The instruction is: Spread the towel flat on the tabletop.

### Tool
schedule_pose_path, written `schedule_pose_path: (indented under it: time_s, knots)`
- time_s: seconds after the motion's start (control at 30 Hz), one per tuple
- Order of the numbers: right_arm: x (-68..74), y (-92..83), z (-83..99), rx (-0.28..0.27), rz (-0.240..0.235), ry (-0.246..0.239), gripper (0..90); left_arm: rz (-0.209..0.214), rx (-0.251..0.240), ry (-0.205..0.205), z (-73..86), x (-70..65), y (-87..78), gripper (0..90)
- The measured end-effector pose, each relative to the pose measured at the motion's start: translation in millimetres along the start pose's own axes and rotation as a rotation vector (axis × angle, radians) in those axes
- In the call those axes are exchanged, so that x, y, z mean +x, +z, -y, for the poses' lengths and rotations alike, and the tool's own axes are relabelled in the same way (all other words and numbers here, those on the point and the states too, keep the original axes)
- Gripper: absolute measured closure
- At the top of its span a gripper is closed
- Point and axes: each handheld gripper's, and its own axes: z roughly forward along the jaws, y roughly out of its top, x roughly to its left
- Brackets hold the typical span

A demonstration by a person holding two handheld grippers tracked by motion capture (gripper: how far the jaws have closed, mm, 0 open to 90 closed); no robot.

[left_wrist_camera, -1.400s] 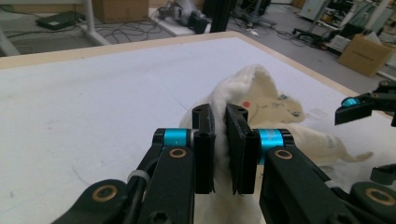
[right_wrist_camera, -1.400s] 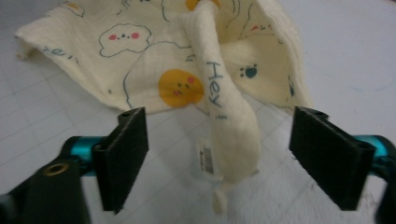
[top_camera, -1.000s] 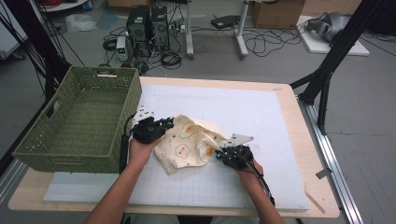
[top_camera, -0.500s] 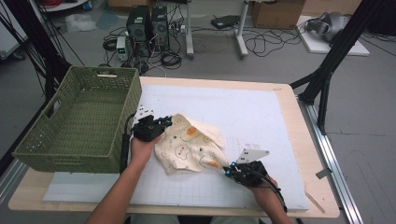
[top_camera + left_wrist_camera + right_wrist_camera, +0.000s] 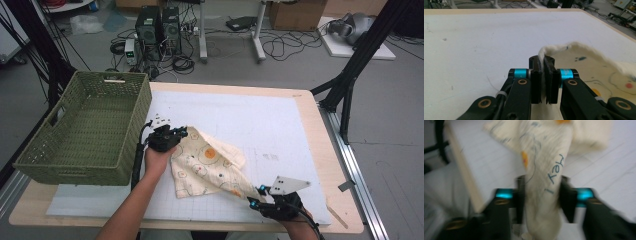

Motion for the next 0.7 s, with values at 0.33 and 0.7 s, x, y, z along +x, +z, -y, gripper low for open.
schedule_pose_path:
  time_s: [0.33,0.7]
  knots:
    - [-32.6,2.5,-47.2,-0.164,0.109,-0.011,45.3,-0.003,0.002,0.006,0.2,2.2,-1.8,84.4]
    - [-42.1,82.9,-64.7,0.021,0.153,-0.103,58.5,0.003,-0.002,-0.004,-0.2,4.0,-2.6,84.6]
